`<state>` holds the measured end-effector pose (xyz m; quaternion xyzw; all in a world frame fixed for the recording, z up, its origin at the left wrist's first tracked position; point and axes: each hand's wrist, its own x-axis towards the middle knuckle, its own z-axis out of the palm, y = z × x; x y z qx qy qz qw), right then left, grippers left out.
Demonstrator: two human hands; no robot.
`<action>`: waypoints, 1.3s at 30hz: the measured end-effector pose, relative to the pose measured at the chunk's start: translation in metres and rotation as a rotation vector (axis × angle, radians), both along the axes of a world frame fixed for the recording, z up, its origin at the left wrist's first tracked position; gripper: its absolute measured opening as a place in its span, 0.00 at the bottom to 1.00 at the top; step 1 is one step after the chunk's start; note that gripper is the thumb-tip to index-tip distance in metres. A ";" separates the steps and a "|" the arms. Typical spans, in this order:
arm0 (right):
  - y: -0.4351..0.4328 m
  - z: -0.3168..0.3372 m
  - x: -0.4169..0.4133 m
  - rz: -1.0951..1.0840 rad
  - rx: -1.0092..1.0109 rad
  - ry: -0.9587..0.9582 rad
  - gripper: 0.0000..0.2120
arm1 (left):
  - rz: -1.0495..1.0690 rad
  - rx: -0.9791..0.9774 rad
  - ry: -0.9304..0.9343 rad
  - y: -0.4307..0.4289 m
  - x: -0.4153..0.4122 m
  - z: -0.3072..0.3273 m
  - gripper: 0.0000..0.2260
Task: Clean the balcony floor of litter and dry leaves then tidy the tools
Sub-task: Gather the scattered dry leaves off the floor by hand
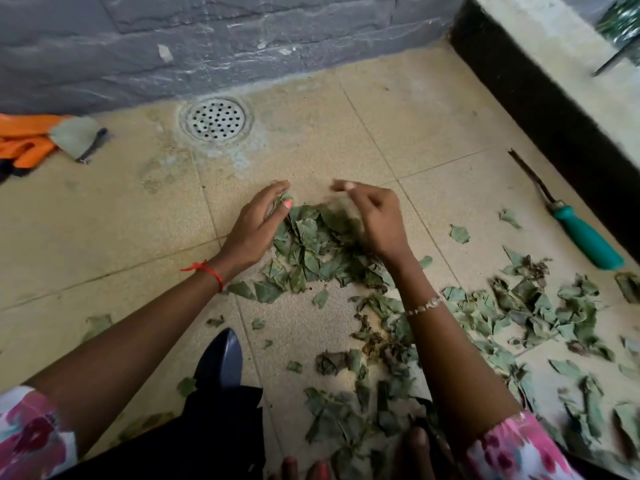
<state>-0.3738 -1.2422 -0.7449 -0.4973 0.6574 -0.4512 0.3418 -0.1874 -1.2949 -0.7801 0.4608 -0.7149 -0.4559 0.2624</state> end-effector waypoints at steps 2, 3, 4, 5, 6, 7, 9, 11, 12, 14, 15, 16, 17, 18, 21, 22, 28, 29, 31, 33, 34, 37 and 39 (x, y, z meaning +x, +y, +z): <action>0.019 -0.002 -0.008 -0.243 -0.072 0.020 0.16 | 0.040 -0.013 0.016 0.002 0.003 -0.004 0.26; 0.029 -0.005 -0.010 -0.325 -0.066 0.043 0.17 | 0.044 -0.034 0.000 0.003 0.004 -0.006 0.26; 0.037 -0.012 -0.010 -0.364 -0.035 0.066 0.19 | 0.034 -0.065 -0.029 0.005 0.004 -0.007 0.26; 0.044 -0.018 -0.008 -0.365 0.012 0.088 0.22 | 0.016 -0.100 -0.068 0.007 0.003 -0.009 0.26; 0.048 -0.026 -0.002 -0.345 0.065 0.121 0.25 | -0.005 -0.128 -0.104 0.010 0.001 -0.010 0.26; 0.051 -0.034 0.005 -0.307 0.100 0.185 0.26 | -0.025 -0.142 -0.128 0.012 -0.002 -0.010 0.25; 0.049 -0.045 0.021 -0.206 0.123 0.371 0.27 | -0.060 -0.144 -0.133 0.016 -0.010 -0.009 0.25; 0.042 -0.044 0.035 -0.163 0.093 0.403 0.26 | -0.099 -0.127 -0.103 0.018 -0.018 -0.009 0.25; 0.038 -0.040 0.039 -0.154 0.063 0.343 0.25 | -0.103 -0.094 -0.064 0.018 -0.021 -0.008 0.25; 0.034 -0.032 0.042 -0.116 -0.005 0.186 0.26 | -0.063 0.032 0.065 0.014 -0.024 -0.005 0.24; 0.034 -0.029 0.042 -0.076 -0.018 0.169 0.29 | -0.030 0.103 0.139 0.011 -0.024 -0.002 0.24; 0.036 -0.028 0.042 -0.027 -0.011 0.199 0.33 | -0.001 0.162 0.208 0.008 -0.021 0.000 0.23; 0.040 -0.029 0.042 0.018 0.005 0.266 0.38 | 0.017 0.199 0.265 0.005 -0.017 0.001 0.22; 0.046 -0.029 0.044 0.054 0.024 0.358 0.42 | 0.024 0.215 0.303 0.003 -0.012 0.001 0.21; 0.062 -0.035 0.058 0.129 0.033 0.640 0.51 | 0.048 0.211 0.332 0.005 0.002 0.001 0.20; 0.066 -0.038 0.065 0.145 0.024 0.729 0.52 | 0.056 0.216 0.339 0.007 0.006 0.001 0.20; 0.062 -0.053 0.110 0.047 0.022 0.989 0.45 | 0.069 0.229 0.341 0.017 0.021 0.000 0.19; 0.059 -0.053 0.113 -0.004 0.031 0.972 0.42 | 0.071 0.219 0.333 0.018 0.024 0.000 0.18; 0.053 -0.051 0.112 -0.102 0.027 0.911 0.37 | 0.067 0.188 0.294 0.023 0.028 0.001 0.18; 0.050 -0.047 0.102 -0.180 0.027 0.868 0.36 | 0.053 0.128 0.204 0.027 0.032 0.000 0.20; 0.051 -0.045 0.095 -0.212 0.036 0.858 0.37 | 0.052 0.074 0.141 0.030 0.033 -0.002 0.20; 0.053 -0.040 0.073 -0.260 0.084 0.776 0.40 | 0.106 -0.104 -0.055 0.033 0.030 -0.013 0.22; 0.051 -0.039 0.062 -0.245 0.098 0.618 0.38 | 0.125 -0.162 -0.177 0.034 0.022 -0.016 0.25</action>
